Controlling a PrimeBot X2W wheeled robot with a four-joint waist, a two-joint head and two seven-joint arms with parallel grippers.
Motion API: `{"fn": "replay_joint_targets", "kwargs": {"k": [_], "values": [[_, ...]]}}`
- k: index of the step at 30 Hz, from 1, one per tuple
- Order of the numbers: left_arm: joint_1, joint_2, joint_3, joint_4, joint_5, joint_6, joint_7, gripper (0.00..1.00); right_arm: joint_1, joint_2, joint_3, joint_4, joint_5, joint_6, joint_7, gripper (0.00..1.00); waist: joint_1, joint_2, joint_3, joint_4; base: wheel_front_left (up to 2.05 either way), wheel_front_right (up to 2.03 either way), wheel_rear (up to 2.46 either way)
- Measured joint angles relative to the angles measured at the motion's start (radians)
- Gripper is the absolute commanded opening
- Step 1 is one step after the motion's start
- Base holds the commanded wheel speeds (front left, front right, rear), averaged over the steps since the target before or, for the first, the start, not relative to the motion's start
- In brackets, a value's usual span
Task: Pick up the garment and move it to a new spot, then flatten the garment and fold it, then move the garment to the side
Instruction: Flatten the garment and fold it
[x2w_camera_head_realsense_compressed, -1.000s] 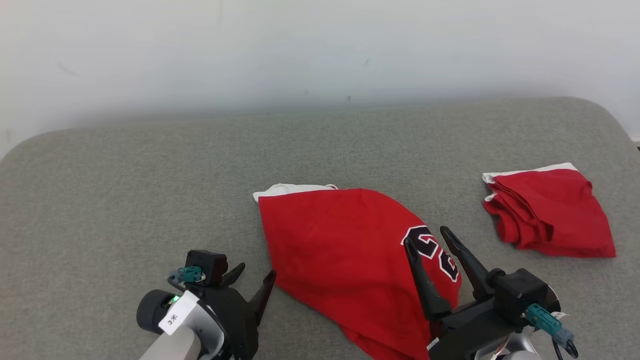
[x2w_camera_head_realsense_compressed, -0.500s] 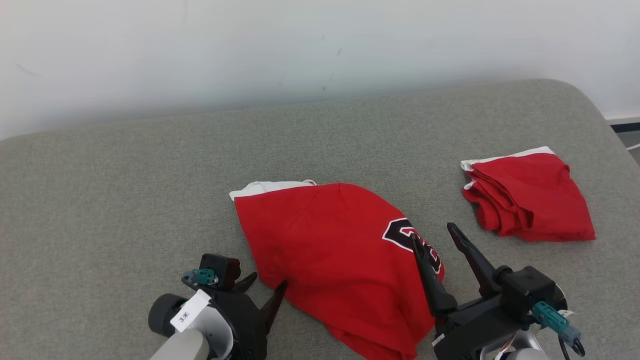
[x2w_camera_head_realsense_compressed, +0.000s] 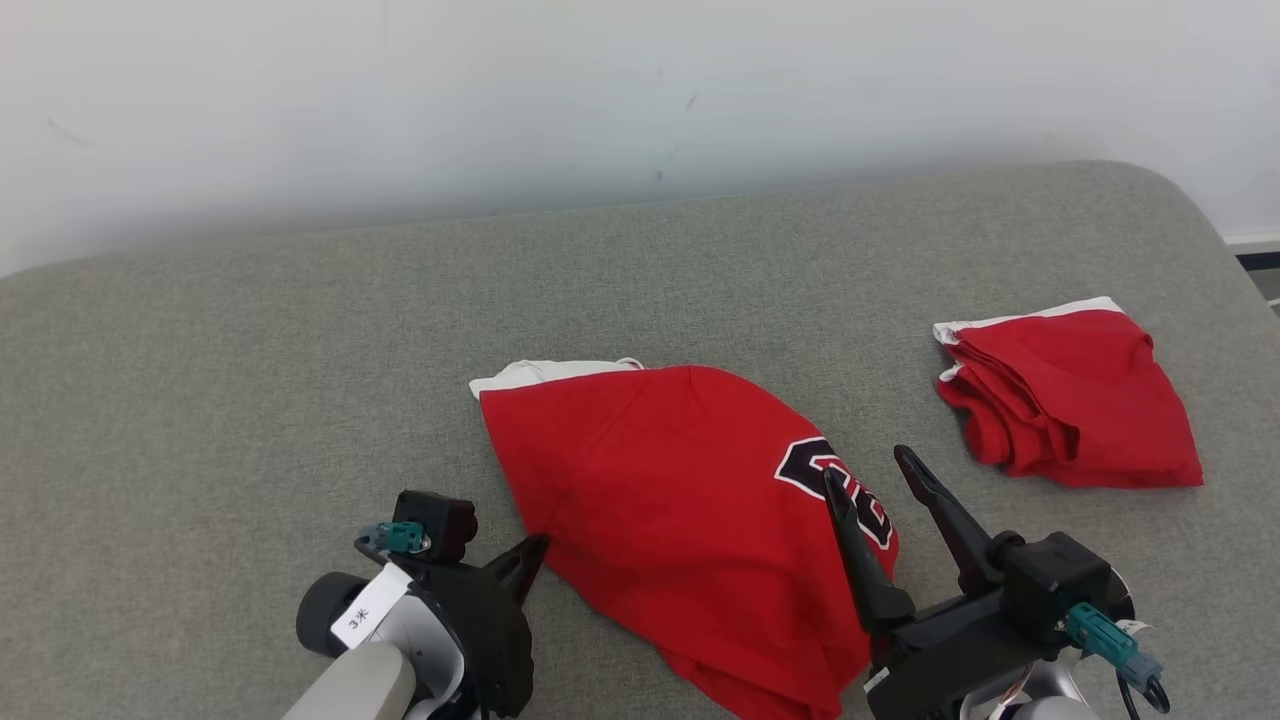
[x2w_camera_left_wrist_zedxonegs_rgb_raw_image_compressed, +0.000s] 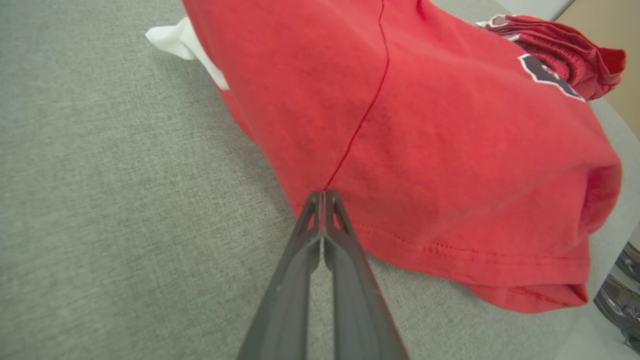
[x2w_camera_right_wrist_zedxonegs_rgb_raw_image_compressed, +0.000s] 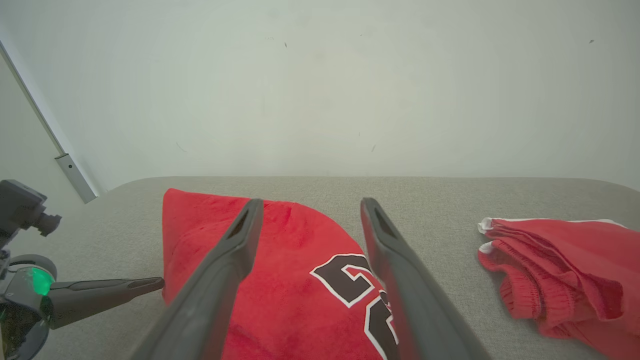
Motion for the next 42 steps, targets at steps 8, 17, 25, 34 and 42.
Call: {"fn": "replay_joint_targets", "kwargs": {"k": [8,17,25,34,42], "values": [[0.002,0.024,0.021,0.000,-0.062,-0.009,-0.002,1.00,0.000,0.000,0.001,0.000,0.000,-0.001,0.000,1.00,0.0000,0.0000,0.001,0.003,0.00,0.00,0.00],[0.000,0.026,0.001,-0.042,-0.155,-0.010,0.014,1.00,-0.003,-0.002,0.012,-0.011,0.000,-0.001,0.003,1.00,0.0000,0.0000,0.013,-0.001,0.00,0.00,0.00],[-0.022,0.039,-0.047,-0.077,-0.214,-0.010,0.042,1.00,-0.021,-0.004,0.011,-0.016,0.000,0.000,0.007,1.00,0.0000,0.0000,0.041,-0.023,0.00,0.00,0.00],[-0.044,0.045,-0.066,-0.088,-0.246,-0.010,0.048,0.00,-0.025,-0.005,0.005,-0.012,0.000,-0.001,0.007,1.00,0.0001,0.0000,0.052,-0.026,0.00,0.00,0.00],[-0.066,0.050,-0.055,-0.081,-0.255,-0.010,0.018,0.00,-0.036,-0.007,0.000,0.006,0.000,-0.001,0.006,1.00,0.0001,0.0001,0.045,-0.016,0.00,0.00,0.00]]}}
